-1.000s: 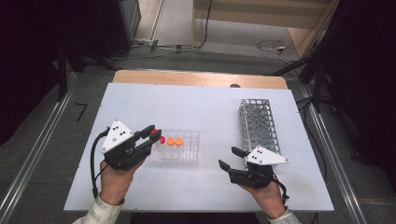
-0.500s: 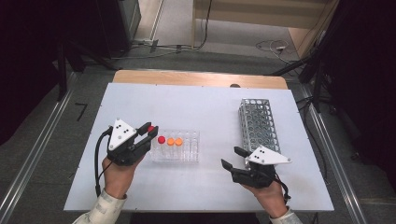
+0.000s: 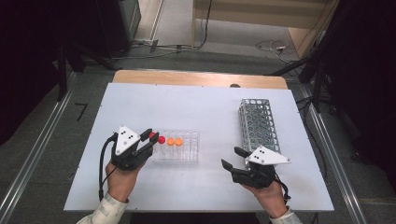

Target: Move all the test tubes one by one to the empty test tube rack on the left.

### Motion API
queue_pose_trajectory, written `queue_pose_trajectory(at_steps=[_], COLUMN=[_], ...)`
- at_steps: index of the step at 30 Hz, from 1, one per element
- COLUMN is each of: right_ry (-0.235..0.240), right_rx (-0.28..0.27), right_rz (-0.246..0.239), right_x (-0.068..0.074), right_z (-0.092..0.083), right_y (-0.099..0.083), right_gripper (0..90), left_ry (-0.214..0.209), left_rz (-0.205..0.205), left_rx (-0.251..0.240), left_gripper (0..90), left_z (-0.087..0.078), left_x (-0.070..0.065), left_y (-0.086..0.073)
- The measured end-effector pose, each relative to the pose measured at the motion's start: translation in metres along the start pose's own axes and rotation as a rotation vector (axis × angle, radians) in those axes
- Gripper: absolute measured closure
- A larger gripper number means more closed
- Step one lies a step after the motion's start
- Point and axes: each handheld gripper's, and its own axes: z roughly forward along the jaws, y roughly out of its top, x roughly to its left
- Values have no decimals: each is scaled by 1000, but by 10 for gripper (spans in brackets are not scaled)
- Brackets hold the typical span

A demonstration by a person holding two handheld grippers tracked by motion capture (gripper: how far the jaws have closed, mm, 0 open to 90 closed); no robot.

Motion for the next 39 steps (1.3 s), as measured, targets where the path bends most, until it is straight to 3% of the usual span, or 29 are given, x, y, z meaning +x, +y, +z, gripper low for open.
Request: queue_pose_trajectory(at_steps=[18, 24, 31, 39], right_ry=[-5, -9, -12, -16], right_rx=[-3, -4, -11, -14], right_rz=[7, 18, 22, 28], right_x=[-2, -6, -9, -11], right_z=[0, 0, -1, -2], right_y=[-1, -2, -2, -3], right_gripper=[341, 338, 336, 331], left_ry=[-33, -41, -34, -17], left_rz=[-86, -91, -112, -132], left_rx=[-14, -10, -12, -15], left_gripper=[537, 470, 317, 235], left_z=[-6, -8, -9, -13], left_x=[6, 6, 8, 12], left_y=[-2, -3, -6, -8])
